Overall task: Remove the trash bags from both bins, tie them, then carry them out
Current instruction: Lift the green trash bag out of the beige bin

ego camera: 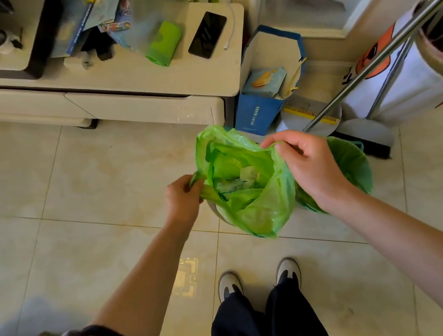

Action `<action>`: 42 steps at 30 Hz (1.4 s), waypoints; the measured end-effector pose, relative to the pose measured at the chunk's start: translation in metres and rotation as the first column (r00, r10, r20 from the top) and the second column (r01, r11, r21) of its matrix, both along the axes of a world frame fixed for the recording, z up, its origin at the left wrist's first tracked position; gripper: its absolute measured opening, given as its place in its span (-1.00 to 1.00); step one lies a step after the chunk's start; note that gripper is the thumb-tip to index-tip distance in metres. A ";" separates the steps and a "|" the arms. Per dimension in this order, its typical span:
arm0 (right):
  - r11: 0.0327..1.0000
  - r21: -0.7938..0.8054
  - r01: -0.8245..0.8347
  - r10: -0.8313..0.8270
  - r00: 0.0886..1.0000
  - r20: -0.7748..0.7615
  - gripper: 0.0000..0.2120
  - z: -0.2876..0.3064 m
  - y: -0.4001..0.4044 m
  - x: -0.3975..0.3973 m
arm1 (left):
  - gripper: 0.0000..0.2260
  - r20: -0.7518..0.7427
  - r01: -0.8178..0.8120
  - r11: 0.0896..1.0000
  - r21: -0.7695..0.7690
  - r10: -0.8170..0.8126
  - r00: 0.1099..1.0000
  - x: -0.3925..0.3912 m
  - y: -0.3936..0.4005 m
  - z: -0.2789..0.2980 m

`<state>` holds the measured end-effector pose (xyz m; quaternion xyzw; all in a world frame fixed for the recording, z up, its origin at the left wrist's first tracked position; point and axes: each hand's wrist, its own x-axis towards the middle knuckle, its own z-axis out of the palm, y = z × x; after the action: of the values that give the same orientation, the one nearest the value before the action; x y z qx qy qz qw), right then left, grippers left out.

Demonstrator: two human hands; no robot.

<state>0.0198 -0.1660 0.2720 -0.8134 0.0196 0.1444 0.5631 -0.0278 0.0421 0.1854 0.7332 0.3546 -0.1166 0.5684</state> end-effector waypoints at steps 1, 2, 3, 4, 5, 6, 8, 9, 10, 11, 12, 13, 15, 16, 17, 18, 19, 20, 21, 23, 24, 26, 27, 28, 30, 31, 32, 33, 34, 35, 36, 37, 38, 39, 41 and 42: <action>1.000 0.008 0.000 0.000 1.000 -0.006 -0.73 0.004 0.002 0.000 | -0.83 0.000 -0.004 1.000 -0.001 0.004 1.000 0.002 0.001 0.000; 1.000 0.013 0.000 0.000 1.000 -0.005 -0.73 0.008 0.004 0.001 | -0.86 -0.002 0.004 1.000 -0.008 -0.004 1.000 0.004 0.001 0.000; 1.000 0.017 0.000 0.000 1.000 0.000 -0.73 0.012 0.006 0.001 | -0.88 -0.008 0.024 1.000 -0.020 -0.024 1.000 0.006 0.001 0.000; 1.000 0.023 0.002 -0.002 1.000 0.011 -0.73 0.017 0.009 0.002 | -0.89 -0.012 0.046 0.998 -0.034 -0.046 0.999 0.008 0.001 0.000; 1.000 0.029 0.004 -0.005 1.000 0.027 -0.73 0.021 0.011 0.003 | -0.90 -0.011 0.059 0.997 -0.047 -0.059 0.998 0.010 0.002 -0.001; 0.999 0.037 0.005 -0.007 0.999 0.045 -0.73 0.025 0.014 0.004 | -0.90 -0.008 0.059 0.996 -0.060 -0.060 0.998 0.012 0.002 0.000; 0.999 0.045 0.004 -0.007 0.997 0.079 -0.73 0.032 0.017 0.006 | -0.91 0.007 0.045 0.996 -0.081 -0.045 0.999 0.015 0.004 0.000; 0.999 0.040 0.005 -0.009 0.996 0.091 -0.73 0.034 0.017 0.006 | -0.91 0.013 0.041 0.995 -0.087 -0.040 0.999 0.016 0.005 0.001; 0.999 0.032 0.012 -0.015 0.995 0.100 -0.74 0.035 0.017 0.006 | -0.91 0.012 0.039 0.996 -0.086 -0.038 0.999 0.017 0.007 0.001; 0.999 0.027 0.025 -0.028 0.994 0.105 -0.74 0.037 0.017 0.007 | -0.90 0.010 0.037 0.996 -0.080 -0.036 0.999 0.017 0.008 0.001; 0.999 0.027 0.043 -0.046 0.993 0.110 -0.75 0.039 0.016 0.007 | -0.89 0.009 0.030 0.997 -0.074 -0.029 1.000 0.018 0.010 0.002; 0.998 0.028 0.059 -0.062 0.991 0.116 -0.76 0.040 0.015 0.008 | -0.90 0.009 0.021 0.997 -0.071 -0.020 1.000 0.017 0.012 0.002; 0.997 0.026 0.077 -0.080 0.987 0.142 -0.77 0.042 0.014 0.011 | -0.89 0.009 0.008 0.997 -0.071 -0.007 1.000 0.017 0.015 0.001; 0.997 0.028 0.078 -0.081 0.985 0.154 -0.77 0.043 0.015 0.012 | -0.89 0.000 0.026 0.997 -0.068 -0.026 1.000 0.016 0.016 0.001; 0.997 0.027 0.067 -0.071 0.984 0.165 -0.77 0.044 0.018 0.013 | -0.90 -0.018 0.065 0.996 -0.062 -0.066 0.998 0.015 0.016 0.002; 0.999 0.015 0.044 -0.046 0.983 0.175 -0.77 0.044 0.021 0.014 | -0.91 -0.034 0.101 0.993 -0.056 -0.103 0.994 0.013 0.015 0.005; 1.000 -0.009 0.020 -0.018 0.983 0.182 -0.77 0.044 0.024 0.015 | -0.91 -0.037 0.114 0.992 -0.044 -0.116 0.993 0.011 0.016 0.006; 0.999 -0.031 0.013 -0.007 0.983 0.186 -0.77 0.042 0.026 0.016 | -0.91 -0.021 0.091 0.995 -0.030 -0.092 0.996 0.010 0.017 0.006; 0.999 -0.037 0.027 -0.020 0.982 0.188 -0.77 0.040 0.027 0.017 | -0.91 -0.001 0.058 0.998 -0.011 -0.058 0.998 0.010 0.018 0.006; 0.997 -0.047 0.061 -0.051 0.979 0.196 -0.77 0.035 0.026 0.021 | -0.93 0.013 0.064 0.998 0.025 -0.064 0.998 0.011 0.021 0.009; 0.996 -0.079 0.050 -0.033 0.980 0.197 -0.77 0.032 0.026 0.023 | -0.93 0.004 0.098 0.994 0.040 -0.098 0.995 0.011 0.022 0.009; 0.989 -0.141 0.046 -0.016 0.978 0.206 -0.78 0.024 0.025 0.023 | -0.92 -0.013 0.114 0.992 0.062 -0.113 0.993 0.007 0.024 0.006; 0.987 -0.149 0.062 -0.028 0.975 0.219 -0.78 0.021 0.025 0.024 | -0.92 -0.008 0.105 0.992 0.068 -0.104 0.995 0.006 0.026 0.006; 0.985 -0.162 0.062 -0.023 0.972 0.232 -0.78 0.018 0.025 0.026 | -0.92 -0.001 0.098 0.992 0.074 -0.098 0.995 0.006 0.028 0.006; 0.978 -0.207 0.034 0.014 0.974 0.226 -0.78 0.014 0.023 0.030 | -0.92 0.017 0.063 0.993 0.096 -0.065 0.998 0.006 0.032 0.006; 0.976 -0.214 0.039 0.010 0.975 0.224 -0.78 0.013 0.021 0.032 | -0.92 0.045 0.014 0.995 0.099 -0.019 0.999 0.006 0.034 0.005; 0.975 -0.212 0.063 -0.012 0.973 0.232 -0.78 0.011 0.019 0.035 | -0.92 0.070 -0.035 0.995 0.094 0.028 0.997 0.006 0.036 0.003; 0.973 -0.213 0.088 -0.034 0.969 0.246 -0.78 0.010 0.016 0.037 | -0.91 0.082 -0.055 0.994 0.090 0.048 0.995 0.007 0.037 0.003; 0.968 -0.227 0.103 -0.044 0.967 0.251 -0.78 0.007 0.012 0.039 | -0.91 0.087 -0.067 0.994 0.088 0.059 0.994 0.007 0.037 0.004; 0.962 -0.250 0.106 -0.044 0.969 0.244 -0.78 0.005 0.008 0.038 | -0.91 0.101 -0.102 0.991 0.085 0.094 0.990 0.007 0.039 0.004; 0.956 -0.272 0.108 -0.043 0.971 0.234 -0.77 0.004 0.005 0.037 | -0.92 0.129 -0.165 0.984 0.068 0.156 0.979 0.007 0.042 0.002; 0.949 -0.288 0.124 -0.058 0.972 0.229 -0.77 0.003 0.001 0.037 | -0.93 0.153 -0.204 0.977 0.060 0.193 0.969 0.008 0.045 0.001; 0.945 -0.290 0.150 -0.084 0.970 0.227 -0.77 0.002 -0.002 0.038 | -0.94 0.165 -0.190 0.980 0.057 0.178 0.970 0.010 0.047 0.001; 0.942 -0.289 0.168 -0.105 0.970 0.221 -0.77 0.002 -0.004 0.038 | -0.95 0.164 -0.136 0.988 0.067 0.124 0.979 0.010 0.048 0.002; 0.946 -0.286 0.151 -0.091 0.973 0.212 -0.77 0.002 -0.004 0.037 | -0.95 0.182 -0.110 0.990 0.087 0.093 0.979 0.010 0.047 0.002; 0.951 -0.280 0.132 -0.074 0.975 0.208 -0.77 0.002 -0.003 0.036 | -0.95 0.193 -0.111 0.990 0.090 0.092 0.977 0.012 0.046 0.002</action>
<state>0.0560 -0.1688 0.2737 -0.8957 0.0281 0.0298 0.4427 -0.0161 0.0884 0.1872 0.7496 0.3417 0.0003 0.5669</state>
